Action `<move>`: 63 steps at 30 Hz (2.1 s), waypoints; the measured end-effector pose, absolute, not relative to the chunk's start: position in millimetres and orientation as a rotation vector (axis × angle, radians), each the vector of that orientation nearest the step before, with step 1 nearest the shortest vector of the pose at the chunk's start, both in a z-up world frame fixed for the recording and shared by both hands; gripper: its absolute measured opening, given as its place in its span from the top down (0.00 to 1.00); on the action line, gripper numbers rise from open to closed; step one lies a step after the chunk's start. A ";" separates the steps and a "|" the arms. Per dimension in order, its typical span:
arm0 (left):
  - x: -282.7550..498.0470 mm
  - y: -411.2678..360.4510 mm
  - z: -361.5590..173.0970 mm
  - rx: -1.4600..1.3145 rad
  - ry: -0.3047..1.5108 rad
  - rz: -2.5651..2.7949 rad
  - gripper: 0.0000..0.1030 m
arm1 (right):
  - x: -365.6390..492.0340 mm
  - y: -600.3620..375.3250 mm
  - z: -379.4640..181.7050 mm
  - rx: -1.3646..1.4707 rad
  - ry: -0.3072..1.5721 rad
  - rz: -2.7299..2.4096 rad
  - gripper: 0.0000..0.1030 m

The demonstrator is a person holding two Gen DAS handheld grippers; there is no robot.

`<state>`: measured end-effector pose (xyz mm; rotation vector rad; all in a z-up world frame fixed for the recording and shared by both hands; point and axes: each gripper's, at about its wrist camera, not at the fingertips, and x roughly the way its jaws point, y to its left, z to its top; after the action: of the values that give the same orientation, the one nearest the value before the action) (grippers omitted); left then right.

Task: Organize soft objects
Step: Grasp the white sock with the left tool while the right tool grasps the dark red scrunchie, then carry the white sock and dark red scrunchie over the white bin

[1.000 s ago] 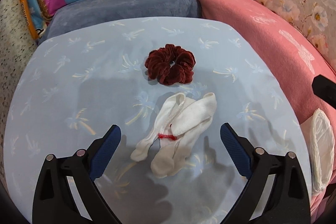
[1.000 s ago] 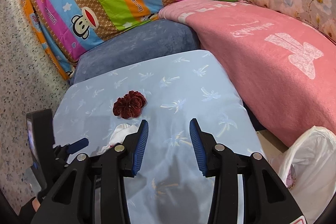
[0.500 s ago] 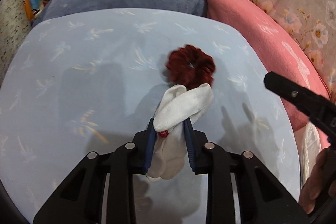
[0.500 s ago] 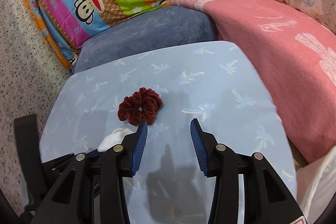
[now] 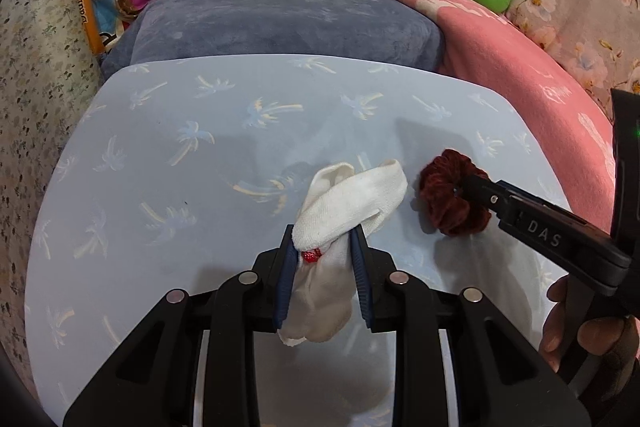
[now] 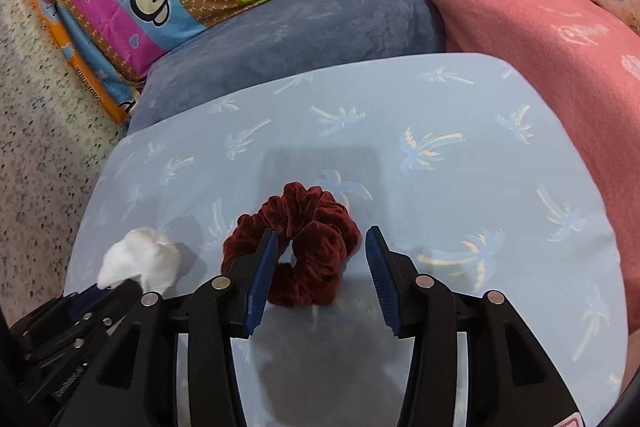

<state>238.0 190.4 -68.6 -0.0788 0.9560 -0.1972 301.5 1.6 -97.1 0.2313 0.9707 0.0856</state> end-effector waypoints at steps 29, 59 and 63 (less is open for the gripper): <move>160.3 119.7 4.4 -0.016 0.812 -0.340 0.75 | 171.5 -44.9 -1.9 0.301 0.795 0.111 0.83; 51.6 -31.0 23.8 0.188 0.736 -0.617 0.75 | -21.8 -199.6 58.3 0.281 0.612 -0.168 0.83; 42.0 -56.1 21.4 0.204 0.736 -0.672 0.74 | -36.4 -216.4 56.8 0.256 0.616 -0.228 0.83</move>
<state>42.0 -56.1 21.4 0.2038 0.7357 -0.6721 -36.4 -216.4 56.8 0.2559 0.6157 -0.2276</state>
